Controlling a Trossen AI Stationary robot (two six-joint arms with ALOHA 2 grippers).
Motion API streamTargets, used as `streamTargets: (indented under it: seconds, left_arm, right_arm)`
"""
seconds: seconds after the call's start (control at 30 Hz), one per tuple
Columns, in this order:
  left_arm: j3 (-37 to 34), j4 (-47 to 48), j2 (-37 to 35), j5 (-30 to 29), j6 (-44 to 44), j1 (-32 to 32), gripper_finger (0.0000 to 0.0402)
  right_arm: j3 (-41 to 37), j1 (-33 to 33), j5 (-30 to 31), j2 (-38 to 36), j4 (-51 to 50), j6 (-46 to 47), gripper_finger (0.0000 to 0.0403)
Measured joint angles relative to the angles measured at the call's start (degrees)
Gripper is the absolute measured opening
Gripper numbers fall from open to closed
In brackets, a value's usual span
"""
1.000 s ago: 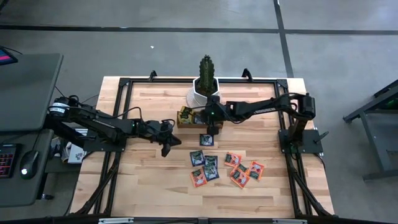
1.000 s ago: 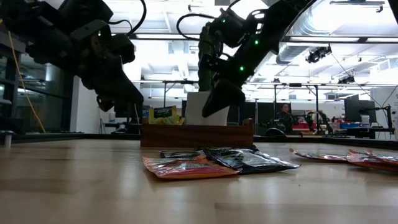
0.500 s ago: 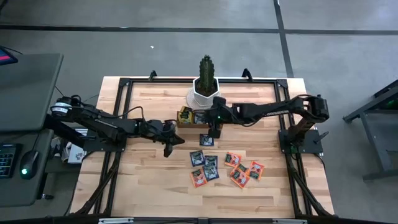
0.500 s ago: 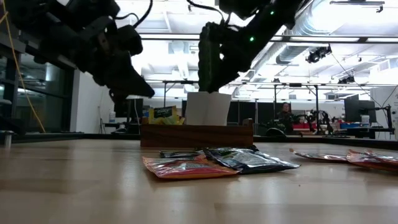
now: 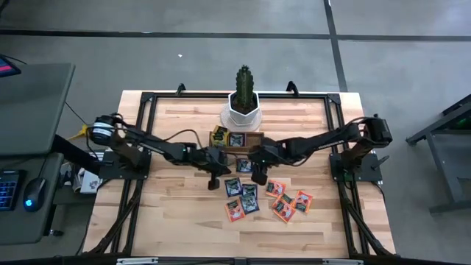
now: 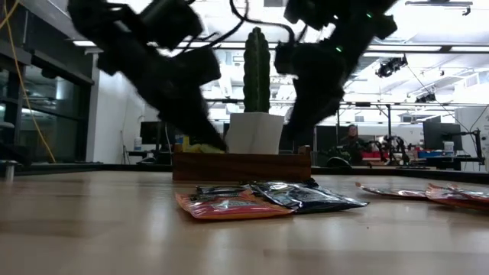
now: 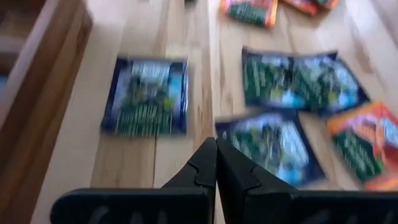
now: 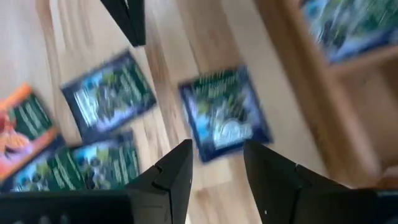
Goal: Pick & Place Tea
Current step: Put the purple tea bag into the middle section of the wooden organizer
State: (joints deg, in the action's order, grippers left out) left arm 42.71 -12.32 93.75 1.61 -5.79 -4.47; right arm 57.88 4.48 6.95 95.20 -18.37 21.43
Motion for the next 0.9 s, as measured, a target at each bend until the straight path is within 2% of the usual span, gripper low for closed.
streamTargets:
  seconds: [0.23,0.43,0.53,0.7,0.8,0.9]
  left_arm:
    - [7.1,4.6,6.1,-0.9,2.7,0.0,0.0000]
    - [8.6,5.2,6.9,-1.6,5.1,0.0,0.0000]
    - [8.3,7.5,7.6,-3.3,4.0,0.4,0.0000]
    - [8.5,9.3,7.5,-3.0,2.0,1.3,0.0000]
    - [8.4,9.7,7.5,-2.3,1.0,1.9,0.0000]
    - [8.4,9.9,7.5,-2.3,0.9,2.3,0.0000]
  right_arm:
    - [-4.4,2.4,0.2,0.0,3.8,3.8,0.0140]
    - [-7.4,2.8,-1.2,0.0,9.7,7.4,0.0140]
    - [-8.0,2.8,0.2,0.0,12.3,7.7,0.0140]
    - [-8.2,2.0,3.1,0.2,14.1,4.7,0.0138]
    - [-8.2,1.2,3.1,0.2,14.0,3.7,0.0120]
    - [-8.2,0.4,3.1,0.2,14.0,3.6,0.0074]
